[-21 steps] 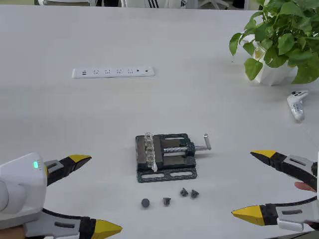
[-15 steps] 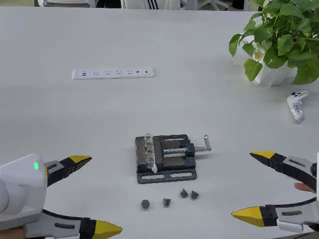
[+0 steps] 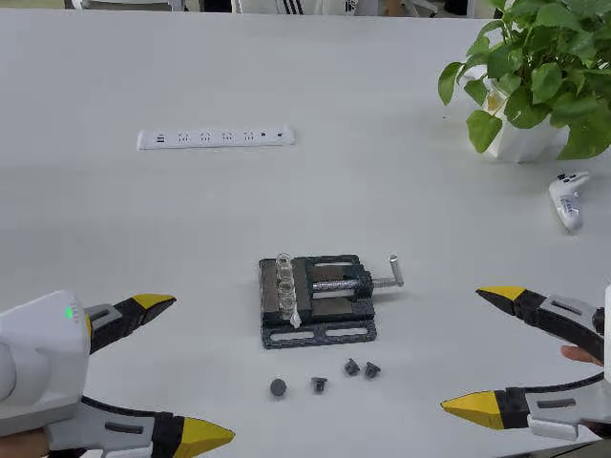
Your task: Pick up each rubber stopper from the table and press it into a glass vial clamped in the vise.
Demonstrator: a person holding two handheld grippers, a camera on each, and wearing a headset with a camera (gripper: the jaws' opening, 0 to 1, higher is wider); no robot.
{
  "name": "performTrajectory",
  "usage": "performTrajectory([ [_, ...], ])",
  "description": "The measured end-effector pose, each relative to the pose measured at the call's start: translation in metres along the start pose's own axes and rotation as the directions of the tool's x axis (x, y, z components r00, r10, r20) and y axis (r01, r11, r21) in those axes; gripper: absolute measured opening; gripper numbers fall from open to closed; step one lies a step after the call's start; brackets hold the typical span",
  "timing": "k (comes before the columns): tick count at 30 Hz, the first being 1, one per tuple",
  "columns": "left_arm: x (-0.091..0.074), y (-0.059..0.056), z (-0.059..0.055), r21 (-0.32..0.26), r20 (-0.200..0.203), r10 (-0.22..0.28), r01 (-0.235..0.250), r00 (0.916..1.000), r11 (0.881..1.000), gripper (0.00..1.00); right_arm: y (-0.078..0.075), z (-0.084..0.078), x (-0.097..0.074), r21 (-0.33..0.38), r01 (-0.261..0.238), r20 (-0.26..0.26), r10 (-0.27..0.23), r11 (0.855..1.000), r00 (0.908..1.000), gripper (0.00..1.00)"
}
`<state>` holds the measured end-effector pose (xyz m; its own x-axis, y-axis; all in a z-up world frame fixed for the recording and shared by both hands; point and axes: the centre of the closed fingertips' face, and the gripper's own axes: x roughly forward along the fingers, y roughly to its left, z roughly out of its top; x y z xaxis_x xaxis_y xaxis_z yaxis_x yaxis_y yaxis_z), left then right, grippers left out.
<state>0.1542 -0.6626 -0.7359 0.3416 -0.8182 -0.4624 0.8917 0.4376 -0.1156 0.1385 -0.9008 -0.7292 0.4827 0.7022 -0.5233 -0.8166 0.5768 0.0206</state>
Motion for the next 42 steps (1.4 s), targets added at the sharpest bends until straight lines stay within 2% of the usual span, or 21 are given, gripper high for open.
performTrajectory([
  [23, 0.0021, -0.006, 0.0045, -0.007, 0.0, -0.008, 0.008, 1.0, 1.0, 0.99, 0.0, -0.0014, 0.0012, 0.007, -0.004, -0.002, 0.004, 1.0, 1.0, 0.88],
  [42, 0.0027, -0.0073, 0.0038, -0.013, -0.003, -0.015, 0.015, 0.9999, 1.0, 0.99, 0.003, 0.0018, 0.0082, 0.017, -0.016, -0.002, 0.016, 1.0, 0.9999, 0.84],
])
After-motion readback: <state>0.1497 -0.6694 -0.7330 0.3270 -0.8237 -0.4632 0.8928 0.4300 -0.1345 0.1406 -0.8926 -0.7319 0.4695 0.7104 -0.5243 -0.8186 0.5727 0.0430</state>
